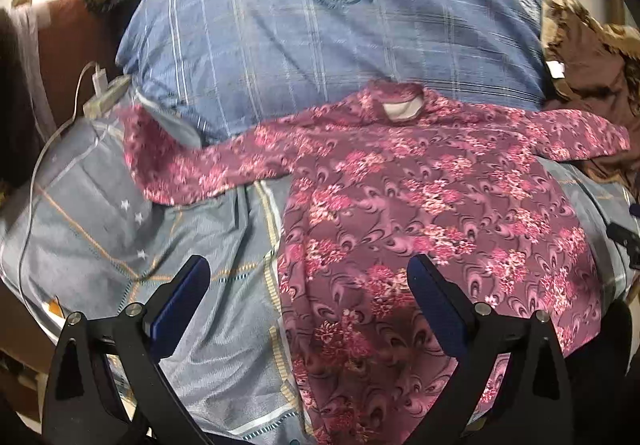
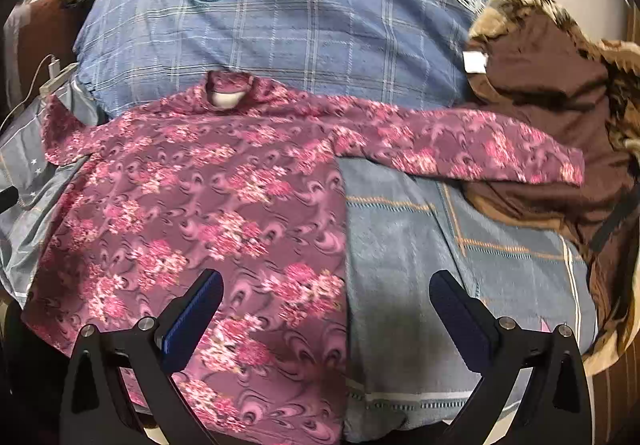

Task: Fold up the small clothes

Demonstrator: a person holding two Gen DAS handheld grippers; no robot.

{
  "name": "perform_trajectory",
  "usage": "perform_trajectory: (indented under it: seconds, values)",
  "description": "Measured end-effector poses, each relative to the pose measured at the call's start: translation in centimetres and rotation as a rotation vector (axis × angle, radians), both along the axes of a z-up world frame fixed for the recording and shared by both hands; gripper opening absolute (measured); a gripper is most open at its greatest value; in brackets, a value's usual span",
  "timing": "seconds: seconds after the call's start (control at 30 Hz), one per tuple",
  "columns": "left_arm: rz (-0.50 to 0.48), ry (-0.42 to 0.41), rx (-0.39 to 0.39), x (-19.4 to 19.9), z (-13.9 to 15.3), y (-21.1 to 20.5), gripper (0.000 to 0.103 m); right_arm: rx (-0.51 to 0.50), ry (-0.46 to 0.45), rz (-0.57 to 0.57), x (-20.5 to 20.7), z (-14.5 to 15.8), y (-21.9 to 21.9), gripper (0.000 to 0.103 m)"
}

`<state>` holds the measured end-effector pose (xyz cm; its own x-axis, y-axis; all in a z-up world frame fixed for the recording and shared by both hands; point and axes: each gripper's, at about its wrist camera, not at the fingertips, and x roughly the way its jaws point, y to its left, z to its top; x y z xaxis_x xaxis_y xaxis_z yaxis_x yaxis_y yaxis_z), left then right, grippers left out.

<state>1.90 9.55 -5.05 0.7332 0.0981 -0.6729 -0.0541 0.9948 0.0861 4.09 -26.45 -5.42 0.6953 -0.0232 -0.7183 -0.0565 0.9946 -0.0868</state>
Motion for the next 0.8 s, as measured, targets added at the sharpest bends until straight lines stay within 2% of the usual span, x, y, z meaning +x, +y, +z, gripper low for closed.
perform_trajectory:
  seconds: [0.13, 0.33, 0.8]
  values:
    - [-0.001, 0.013, -0.024, 0.7, -0.6, -0.2, 0.1, 0.011, 0.027, -0.015, 0.5, -0.6, -0.5, 0.103]
    - [-0.019, 0.041, -0.035, 1.6, -1.4, -0.9, 0.1, -0.025, 0.034, -0.004, 1.4, -0.8, 0.4, 0.103]
    - [-0.019, 0.082, -0.002, 2.6, -2.5, -1.0, 0.1, -0.077, 0.073, 0.015, 4.6, -1.2, 2.5, 0.103]
